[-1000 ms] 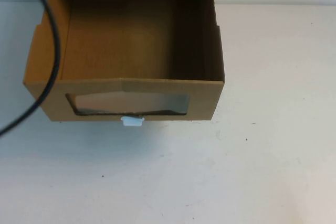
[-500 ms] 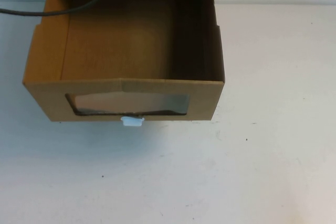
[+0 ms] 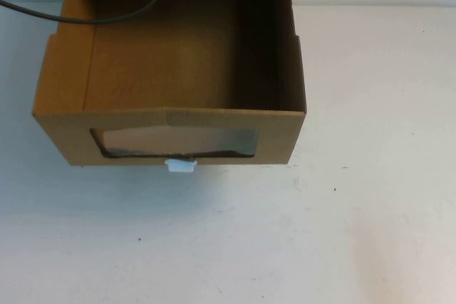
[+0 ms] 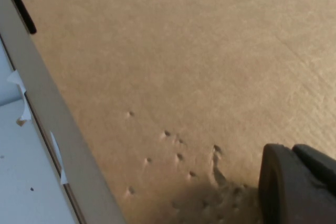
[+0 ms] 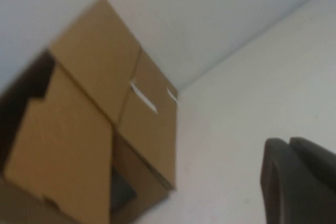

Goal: Close the shoe box
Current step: Press the shoe box with left arm, then close the shoe box with your right arm

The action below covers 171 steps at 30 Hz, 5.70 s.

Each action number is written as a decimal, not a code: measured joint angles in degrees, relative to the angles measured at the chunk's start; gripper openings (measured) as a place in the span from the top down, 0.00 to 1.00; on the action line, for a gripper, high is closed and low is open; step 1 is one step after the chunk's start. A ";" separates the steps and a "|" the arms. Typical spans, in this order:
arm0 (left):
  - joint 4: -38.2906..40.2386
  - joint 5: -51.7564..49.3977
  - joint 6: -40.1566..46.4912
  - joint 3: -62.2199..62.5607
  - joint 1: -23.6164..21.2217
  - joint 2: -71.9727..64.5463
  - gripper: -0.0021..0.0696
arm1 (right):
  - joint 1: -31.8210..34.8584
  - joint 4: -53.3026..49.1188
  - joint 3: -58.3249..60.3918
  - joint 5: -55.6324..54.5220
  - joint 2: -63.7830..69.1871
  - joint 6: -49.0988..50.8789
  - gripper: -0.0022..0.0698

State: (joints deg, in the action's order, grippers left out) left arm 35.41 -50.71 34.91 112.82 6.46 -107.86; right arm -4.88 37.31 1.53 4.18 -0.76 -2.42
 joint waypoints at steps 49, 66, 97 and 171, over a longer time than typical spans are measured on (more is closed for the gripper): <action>0.23 0.24 0.11 0.40 0.00 -0.33 0.97 | -41.50 -11.11 -77.58 23.69 91.19 -7.42 0.99; 0.12 0.32 0.01 0.40 0.00 -0.37 0.97 | -35.73 -11.65 -91.16 20.41 100.47 -7.65 0.99; 0.49 -0.11 0.01 0.40 0.00 -0.37 0.97 | -30.78 -13.58 -112.48 48.94 106.97 -5.26 0.99; 0.15 -1.75 0.01 0.48 0.00 6.34 0.97 | -33.14 -31.64 -116.57 35.05 109.51 10.36 0.99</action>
State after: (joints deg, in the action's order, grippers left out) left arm 35.56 -52.46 34.92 113.30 6.46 -101.52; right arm -38.02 5.68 -115.04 39.23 108.75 7.94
